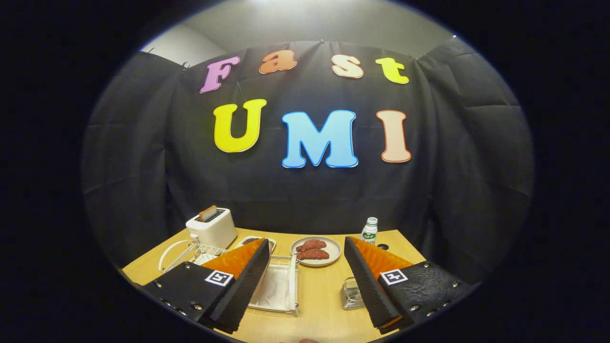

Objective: Take the plate from the dish rack, then take the spoon from the basket and place it into the plate.

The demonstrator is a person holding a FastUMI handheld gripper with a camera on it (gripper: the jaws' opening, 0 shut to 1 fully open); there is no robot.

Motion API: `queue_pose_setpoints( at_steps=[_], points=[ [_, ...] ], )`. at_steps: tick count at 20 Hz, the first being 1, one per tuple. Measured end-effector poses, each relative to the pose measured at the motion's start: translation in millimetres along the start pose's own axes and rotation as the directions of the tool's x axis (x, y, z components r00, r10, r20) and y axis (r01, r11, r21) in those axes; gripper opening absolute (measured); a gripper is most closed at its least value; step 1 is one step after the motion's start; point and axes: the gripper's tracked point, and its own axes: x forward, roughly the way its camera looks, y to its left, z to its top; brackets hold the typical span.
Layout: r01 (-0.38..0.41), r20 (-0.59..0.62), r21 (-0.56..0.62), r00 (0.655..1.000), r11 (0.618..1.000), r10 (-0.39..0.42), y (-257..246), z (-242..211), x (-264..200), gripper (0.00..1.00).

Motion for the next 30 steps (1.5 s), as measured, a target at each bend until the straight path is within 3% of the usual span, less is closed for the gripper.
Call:
queue_pose_setpoints(
  at_steps=[9,15,18,22,23,24,26,28,29,30],
  points=[
    [0.044,-0.25,0.007,0.967,0.999,-0.041,56.3,-37.4,64.6,0.94],
    [0.103,-0.365,-0.072,0.923,0.992,-0.123,74.0,-69.1,106.2,0.83],
    [0.123,-0.398,-0.118,0.903,0.985,-0.16,79.1,-79.3,119.8,0.71],
    [0.177,-0.427,-0.173,0.873,0.969,-0.236,72.1,-92.2,133.3,0.71],
    [0.184,-0.437,-0.182,0.865,0.966,-0.247,70.9,-93.3,132.8,0.64],
    [0.189,-0.448,-0.189,0.857,0.964,-0.256,67.0,-100.2,140.4,0.48],
    [0.219,-0.475,-0.237,0.824,0.947,-0.309,61.1,-112.5,145.0,0.49],
    [0.224,-0.499,-0.24,0.806,0.945,-0.318,60.0,-121.6,148.0,0.19],
    [0.237,-0.497,-0.274,0.795,0.932,-0.348,54.0,-129.3,150.0,0.2],
    [0.244,-0.488,-0.288,0.795,0.926,-0.361,60.2,-116.3,146.3,0.14]
  ],
)
